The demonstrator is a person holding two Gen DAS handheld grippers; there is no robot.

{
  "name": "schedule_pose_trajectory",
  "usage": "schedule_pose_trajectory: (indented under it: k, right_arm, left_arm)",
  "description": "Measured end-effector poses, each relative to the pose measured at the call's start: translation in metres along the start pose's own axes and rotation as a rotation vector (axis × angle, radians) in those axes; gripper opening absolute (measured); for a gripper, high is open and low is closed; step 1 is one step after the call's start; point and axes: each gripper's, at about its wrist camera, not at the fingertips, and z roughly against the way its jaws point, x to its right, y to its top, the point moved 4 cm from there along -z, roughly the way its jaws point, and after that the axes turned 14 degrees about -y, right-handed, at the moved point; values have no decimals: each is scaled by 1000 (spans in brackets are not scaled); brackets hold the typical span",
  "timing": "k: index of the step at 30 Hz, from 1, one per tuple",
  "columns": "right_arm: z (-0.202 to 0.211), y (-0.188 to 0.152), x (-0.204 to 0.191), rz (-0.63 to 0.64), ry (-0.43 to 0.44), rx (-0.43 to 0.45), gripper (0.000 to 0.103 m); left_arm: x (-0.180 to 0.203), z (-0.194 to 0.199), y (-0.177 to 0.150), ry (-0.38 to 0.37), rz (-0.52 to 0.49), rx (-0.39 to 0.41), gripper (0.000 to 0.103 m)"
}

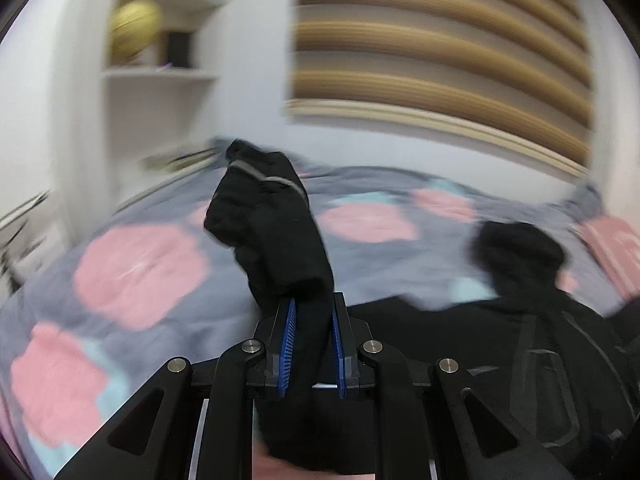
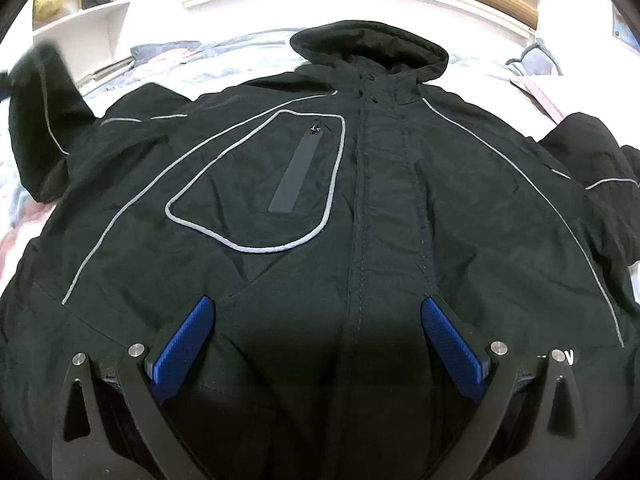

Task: Fold large clothes
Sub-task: 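Grasp the jacket sleeve cuff with the left gripper, then fold the sleeve across the jacket front with the left gripper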

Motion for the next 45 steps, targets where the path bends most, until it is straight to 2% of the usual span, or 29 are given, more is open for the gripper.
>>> schedule_pose_trajectory:
  k: [5, 8, 11, 14, 16, 17, 18, 19, 20, 21, 22, 24, 27, 29, 31, 33, 36, 39, 42, 43, 45]
  right_arm:
    - [0, 0, 3, -21, 33, 1, 103]
    - [0, 0, 4, -27, 43, 2, 103]
    - [-1, 0, 4, -31, 50, 0, 103]
    - [-1, -1, 4, -29, 48, -8, 103]
    - [-1, -1, 4, -23, 45, -19, 103]
    - [-1, -1, 4, -20, 46, -29, 103]
    - [-1, 0, 3, -12, 46, -46, 103]
    - [0, 0, 4, -2, 49, -63, 103]
    - [1, 0, 4, 3, 52, -74, 103]
    - [5, 3, 7, 4, 64, -91, 103]
    - [7, 5, 9, 0, 73, -100, 103]
    - [16, 18, 15, -17, 92, -106, 103]
    - [27, 45, 17, -34, 124, -89, 103]
    - [26, 62, 14, -43, 160, -90, 102]
    - [17, 80, 8, -69, 201, -114, 95]
    - [1, 90, 2, -91, 232, -143, 94]
    - [-24, 96, -3, -146, 262, -192, 93]
    - [-49, 97, -7, -226, 340, -251, 93]
    - [-64, 106, -13, -256, 341, -262, 93]
    - [-67, 109, -17, -244, 340, -260, 92]
    - [-67, 117, -29, -195, 316, -238, 76]
  left_arm:
    - [107, -15, -12, -177, -172, -59, 17]
    - [162, -32, -37, -272, -260, -140, 17]
    - [203, -62, -73, -343, -301, -283, 17]
    - [214, -110, -120, -330, -276, -507, 22]
    - [212, -127, -141, -317, -259, -593, 22]
    - [213, -124, -141, -316, -265, -578, 23]
    - [213, -117, -137, -318, -264, -567, 29]
    - [212, -107, -131, -342, -247, -560, 35]
    - [212, -97, -126, -374, -224, -551, 49]
    - [210, -85, -121, -406, -198, -526, 56]
    - [204, -72, -117, -420, -183, -495, 58]
    - [194, -50, -109, -431, -155, -435, 71]
    - [180, -23, -101, -435, -117, -366, 71]
    - [170, -15, -100, -394, -102, -337, 71]
    - [159, -6, -99, -372, -78, -323, 71]
    - [146, 1, -99, -338, -57, -309, 71]
    - [130, 2, -100, -301, -38, -306, 71]
    - [112, 3, -100, -268, -8, -296, 71]
    - [101, -4, -103, -252, 26, -307, 71]
    - [97, -4, -103, -248, 34, -309, 71]
    - [93, -9, -104, -239, 47, -310, 71]
